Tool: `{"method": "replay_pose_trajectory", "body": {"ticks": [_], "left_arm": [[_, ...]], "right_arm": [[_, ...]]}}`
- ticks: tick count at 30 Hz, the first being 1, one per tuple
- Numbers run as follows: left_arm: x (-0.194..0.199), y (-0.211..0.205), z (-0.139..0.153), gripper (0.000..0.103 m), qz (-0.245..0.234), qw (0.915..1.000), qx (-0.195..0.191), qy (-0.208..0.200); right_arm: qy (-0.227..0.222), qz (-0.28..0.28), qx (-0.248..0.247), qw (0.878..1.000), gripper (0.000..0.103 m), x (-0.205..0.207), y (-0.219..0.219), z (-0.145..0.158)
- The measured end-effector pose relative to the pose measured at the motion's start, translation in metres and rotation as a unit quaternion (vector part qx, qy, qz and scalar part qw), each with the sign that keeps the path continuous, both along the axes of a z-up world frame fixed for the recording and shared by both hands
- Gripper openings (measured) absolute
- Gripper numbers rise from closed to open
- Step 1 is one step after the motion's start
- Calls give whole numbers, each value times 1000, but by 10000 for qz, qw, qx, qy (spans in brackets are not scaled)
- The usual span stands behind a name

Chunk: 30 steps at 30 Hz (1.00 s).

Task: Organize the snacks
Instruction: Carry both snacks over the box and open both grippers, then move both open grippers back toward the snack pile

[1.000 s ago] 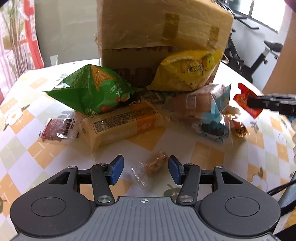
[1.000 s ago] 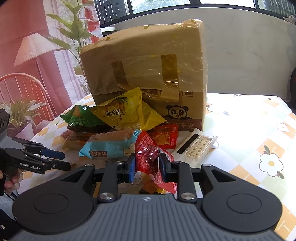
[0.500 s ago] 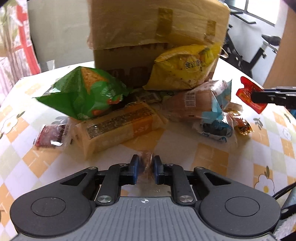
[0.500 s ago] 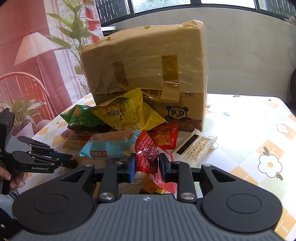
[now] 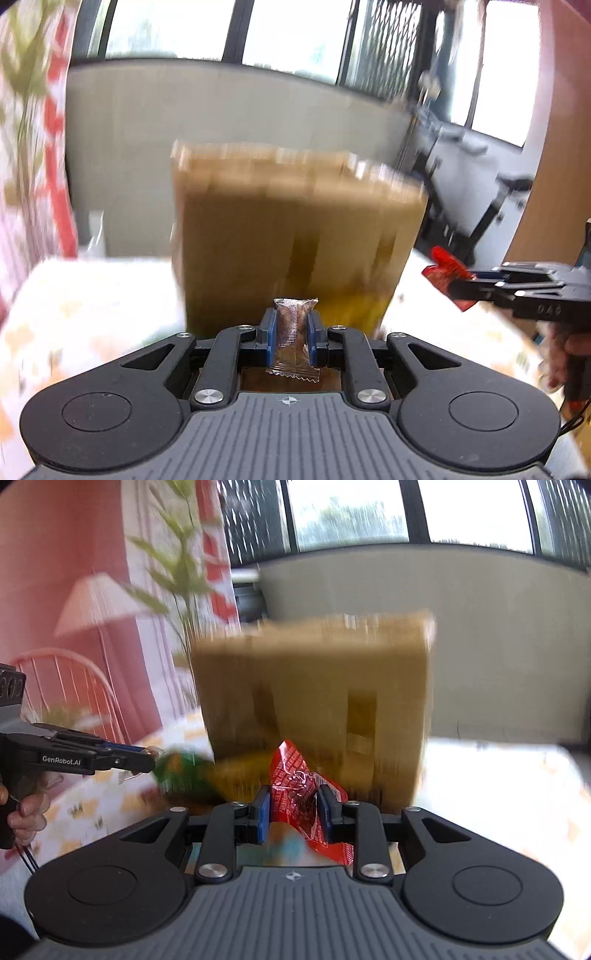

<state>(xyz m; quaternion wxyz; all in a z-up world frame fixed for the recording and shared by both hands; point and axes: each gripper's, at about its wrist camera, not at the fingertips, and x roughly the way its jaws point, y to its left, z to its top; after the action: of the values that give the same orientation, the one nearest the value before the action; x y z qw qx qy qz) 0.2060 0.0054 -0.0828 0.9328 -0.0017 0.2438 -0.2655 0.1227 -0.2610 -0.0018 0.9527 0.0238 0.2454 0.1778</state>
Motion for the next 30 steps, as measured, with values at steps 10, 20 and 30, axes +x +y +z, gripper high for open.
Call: {"method": "replay_pose_trajectory", "body": {"ticks": [10,20,30], "left_arm": [[86,-50,78,18,101,9974,-298,-653],[141,-89,60,56,983,9946,-28,-343],[79,-52,56,84,953,9940,34,-538]], "right_arm": [[-1127,202,-83,9934,28,95,5,79],[-373,-508,366,9973,41,171,-7,45],[-750,-527,559,9942,87,117,-31,36]]}}
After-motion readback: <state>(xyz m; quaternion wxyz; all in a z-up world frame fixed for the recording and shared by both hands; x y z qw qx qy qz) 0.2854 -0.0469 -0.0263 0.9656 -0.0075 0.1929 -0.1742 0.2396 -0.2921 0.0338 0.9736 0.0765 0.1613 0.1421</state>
